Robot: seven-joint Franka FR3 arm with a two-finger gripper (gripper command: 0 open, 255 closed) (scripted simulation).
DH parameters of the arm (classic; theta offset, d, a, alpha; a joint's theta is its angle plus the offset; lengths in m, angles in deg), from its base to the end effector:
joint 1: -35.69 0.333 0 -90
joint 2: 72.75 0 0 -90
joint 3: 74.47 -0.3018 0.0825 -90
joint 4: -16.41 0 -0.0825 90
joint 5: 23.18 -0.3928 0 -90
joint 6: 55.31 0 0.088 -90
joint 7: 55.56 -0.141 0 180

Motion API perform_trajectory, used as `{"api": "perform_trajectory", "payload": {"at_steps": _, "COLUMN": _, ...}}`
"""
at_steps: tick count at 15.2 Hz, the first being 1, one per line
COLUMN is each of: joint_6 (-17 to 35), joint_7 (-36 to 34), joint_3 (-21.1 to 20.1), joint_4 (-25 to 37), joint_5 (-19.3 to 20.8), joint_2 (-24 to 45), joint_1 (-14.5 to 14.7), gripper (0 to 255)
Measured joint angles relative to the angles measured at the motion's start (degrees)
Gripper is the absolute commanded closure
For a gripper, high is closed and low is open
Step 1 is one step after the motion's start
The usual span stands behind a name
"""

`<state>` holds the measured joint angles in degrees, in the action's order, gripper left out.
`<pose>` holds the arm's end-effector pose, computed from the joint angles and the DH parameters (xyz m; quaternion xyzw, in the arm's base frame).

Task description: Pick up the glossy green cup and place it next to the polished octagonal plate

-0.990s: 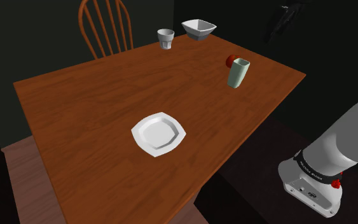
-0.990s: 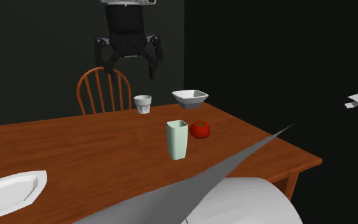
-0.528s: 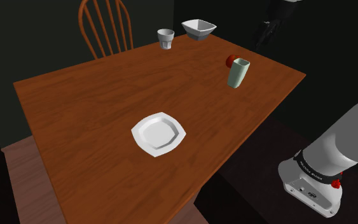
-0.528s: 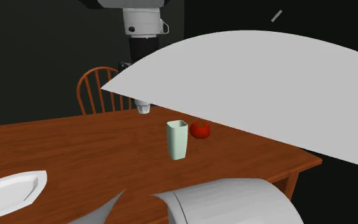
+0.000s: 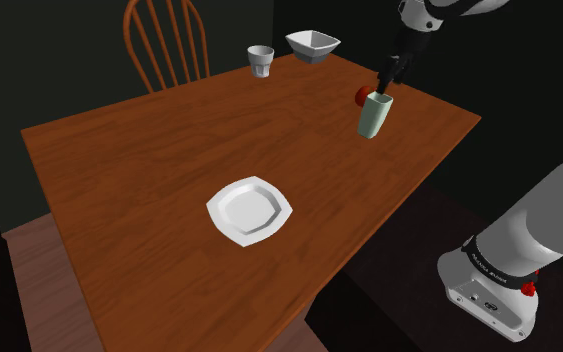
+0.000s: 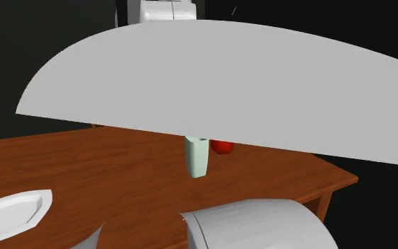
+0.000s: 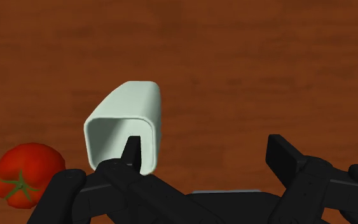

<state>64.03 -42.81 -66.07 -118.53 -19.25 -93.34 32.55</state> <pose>0.4528 -0.0984 0.4231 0.9987 0.0296 0.0402 0.0135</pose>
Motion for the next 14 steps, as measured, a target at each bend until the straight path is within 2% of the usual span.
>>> {"api": "perform_trajectory", "payload": {"at_steps": 6, "joint_6": 6.4, "joint_7": 5.4, "joint_3": 3.2, "joint_4": 3.9, "joint_5": -2.1, "joint_2": 11.4, "joint_1": -0.5, "gripper": 0}}
{"api": "perform_trajectory", "payload": {"at_steps": 14, "joint_6": 12.1, "joint_7": 6.4, "joint_3": 3.7, "joint_4": 1.8, "joint_5": -2.9, "joint_2": 15.1, "joint_1": -0.6, "gripper": 0}}
